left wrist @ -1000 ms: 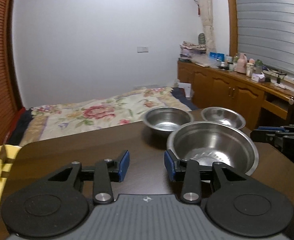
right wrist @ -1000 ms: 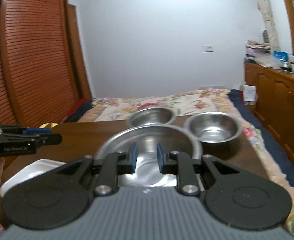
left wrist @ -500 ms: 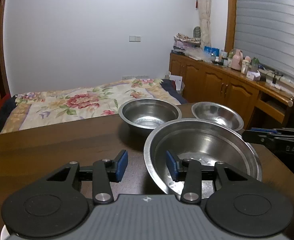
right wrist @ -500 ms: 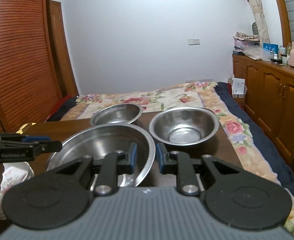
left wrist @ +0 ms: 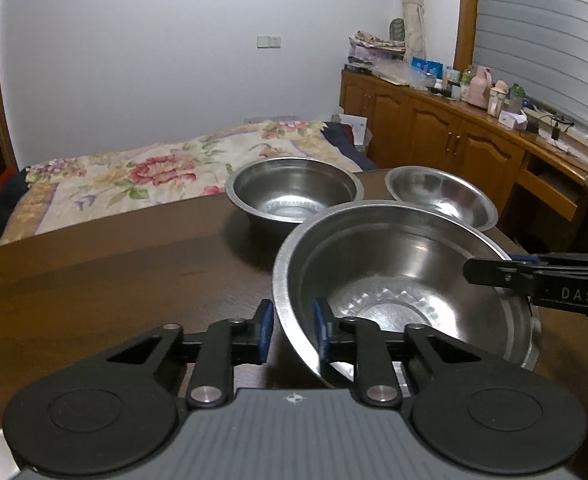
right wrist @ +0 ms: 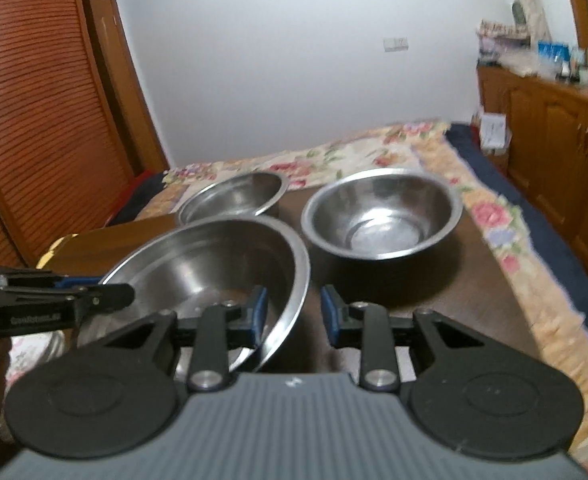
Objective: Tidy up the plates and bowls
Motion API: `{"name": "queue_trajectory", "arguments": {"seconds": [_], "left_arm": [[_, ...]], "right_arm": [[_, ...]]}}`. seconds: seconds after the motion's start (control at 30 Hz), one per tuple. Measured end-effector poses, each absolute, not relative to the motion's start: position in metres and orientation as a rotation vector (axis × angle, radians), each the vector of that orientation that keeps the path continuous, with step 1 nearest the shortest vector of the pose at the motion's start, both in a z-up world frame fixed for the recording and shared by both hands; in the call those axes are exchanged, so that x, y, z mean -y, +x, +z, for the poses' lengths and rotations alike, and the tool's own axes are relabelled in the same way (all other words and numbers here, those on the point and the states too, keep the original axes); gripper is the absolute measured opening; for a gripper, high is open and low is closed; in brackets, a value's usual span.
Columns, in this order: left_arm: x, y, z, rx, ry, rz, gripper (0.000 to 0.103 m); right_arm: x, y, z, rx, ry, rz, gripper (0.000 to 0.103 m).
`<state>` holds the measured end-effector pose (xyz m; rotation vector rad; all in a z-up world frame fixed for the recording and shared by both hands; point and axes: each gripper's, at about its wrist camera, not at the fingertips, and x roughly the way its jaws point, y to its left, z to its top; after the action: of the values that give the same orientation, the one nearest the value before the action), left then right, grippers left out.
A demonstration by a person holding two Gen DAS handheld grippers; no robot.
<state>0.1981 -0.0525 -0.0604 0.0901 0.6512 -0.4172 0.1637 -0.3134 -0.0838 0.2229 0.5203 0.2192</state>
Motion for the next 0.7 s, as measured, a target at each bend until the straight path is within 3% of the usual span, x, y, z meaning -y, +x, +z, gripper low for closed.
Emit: {"name": "queue_trajectory", "arguments": {"seconds": [0.03, 0.7], "left_arm": [[0.053, 0.198, -0.060, -0.656, 0.090, -0.414, 0.020], [0.046, 0.139, -0.041, -0.629, 0.086, -0.438, 0.019]], "right_arm": [[0.315, 0.163, -0.085, -0.523, 0.241, 0.239, 0.021], [0.317, 0.118, -0.067, -0.503, 0.284, 0.253, 0.018]]}}
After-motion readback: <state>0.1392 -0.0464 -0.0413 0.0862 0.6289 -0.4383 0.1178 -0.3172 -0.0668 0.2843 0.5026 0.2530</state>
